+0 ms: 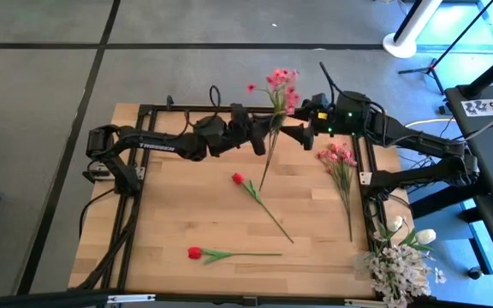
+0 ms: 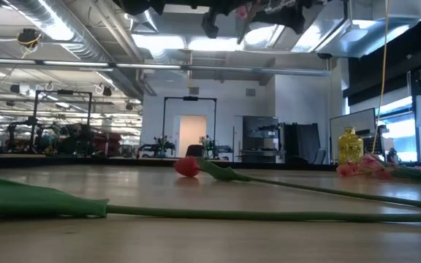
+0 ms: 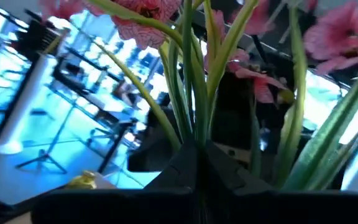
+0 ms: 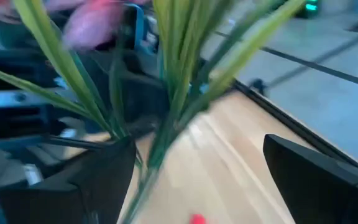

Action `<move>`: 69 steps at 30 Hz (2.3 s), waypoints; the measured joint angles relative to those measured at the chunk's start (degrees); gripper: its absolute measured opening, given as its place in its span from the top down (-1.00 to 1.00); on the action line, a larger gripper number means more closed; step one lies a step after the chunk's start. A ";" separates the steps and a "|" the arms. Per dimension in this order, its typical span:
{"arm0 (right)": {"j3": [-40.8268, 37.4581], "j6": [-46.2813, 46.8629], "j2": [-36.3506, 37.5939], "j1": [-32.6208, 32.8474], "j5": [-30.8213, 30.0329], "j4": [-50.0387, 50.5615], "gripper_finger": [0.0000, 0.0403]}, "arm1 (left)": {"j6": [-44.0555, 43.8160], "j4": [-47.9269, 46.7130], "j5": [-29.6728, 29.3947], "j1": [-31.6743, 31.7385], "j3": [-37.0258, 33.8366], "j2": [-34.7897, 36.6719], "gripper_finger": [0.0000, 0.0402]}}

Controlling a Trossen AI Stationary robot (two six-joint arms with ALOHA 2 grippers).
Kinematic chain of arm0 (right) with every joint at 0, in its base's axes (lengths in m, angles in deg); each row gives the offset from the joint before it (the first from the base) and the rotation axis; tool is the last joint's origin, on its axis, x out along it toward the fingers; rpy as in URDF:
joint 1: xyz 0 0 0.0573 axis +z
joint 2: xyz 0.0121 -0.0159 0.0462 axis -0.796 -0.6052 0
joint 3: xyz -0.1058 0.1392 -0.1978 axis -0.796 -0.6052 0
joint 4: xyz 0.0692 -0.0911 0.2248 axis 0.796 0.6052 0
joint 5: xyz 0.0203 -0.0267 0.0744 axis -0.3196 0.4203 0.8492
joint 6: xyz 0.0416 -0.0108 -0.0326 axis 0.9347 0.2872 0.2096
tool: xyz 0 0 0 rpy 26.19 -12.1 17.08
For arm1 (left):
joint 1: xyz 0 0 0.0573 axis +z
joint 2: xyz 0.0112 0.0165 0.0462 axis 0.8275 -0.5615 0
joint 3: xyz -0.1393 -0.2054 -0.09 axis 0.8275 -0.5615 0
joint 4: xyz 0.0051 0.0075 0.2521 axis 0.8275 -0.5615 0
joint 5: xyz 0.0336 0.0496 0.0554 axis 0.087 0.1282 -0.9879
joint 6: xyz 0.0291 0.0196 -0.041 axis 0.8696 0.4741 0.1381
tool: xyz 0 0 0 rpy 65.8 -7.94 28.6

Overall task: Sort flowers into vase by color
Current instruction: Put the left pink flowers into the yellow vase

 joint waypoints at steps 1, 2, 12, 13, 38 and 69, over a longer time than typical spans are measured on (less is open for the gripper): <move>0.00 0.91 -0.36 0.00 1.69 -1.46 -0.69 | 0.03 0.22 0.65 -0.01 0.00 0.00 0.98; 0.00 1.94 -0.73 0.02 3.24 -2.17 -0.66 | 0.28 0.55 1.12 -0.09 0.00 -0.04 0.98; 0.00 4.38 -2.41 0.08 6.24 -5.71 0.11 | 3.05 3.57 3.78 -0.24 0.00 -0.04 0.91; 0.00 4.35 -2.44 0.09 6.23 -6.16 0.21 | 3.04 3.57 3.80 -0.24 0.00 -0.04 0.88; -0.06 -15.19 12.86 -2.01 -48.67 12.66 0.95 | 15.14 -50.14 -2.15 -0.47 1.39 28.98 0.28; -9.22 -10.58 12.36 -25.24 -58.05 13.05 0.91 | 13.61 -52.36 -11.38 -10.02 0.31 27.91 0.35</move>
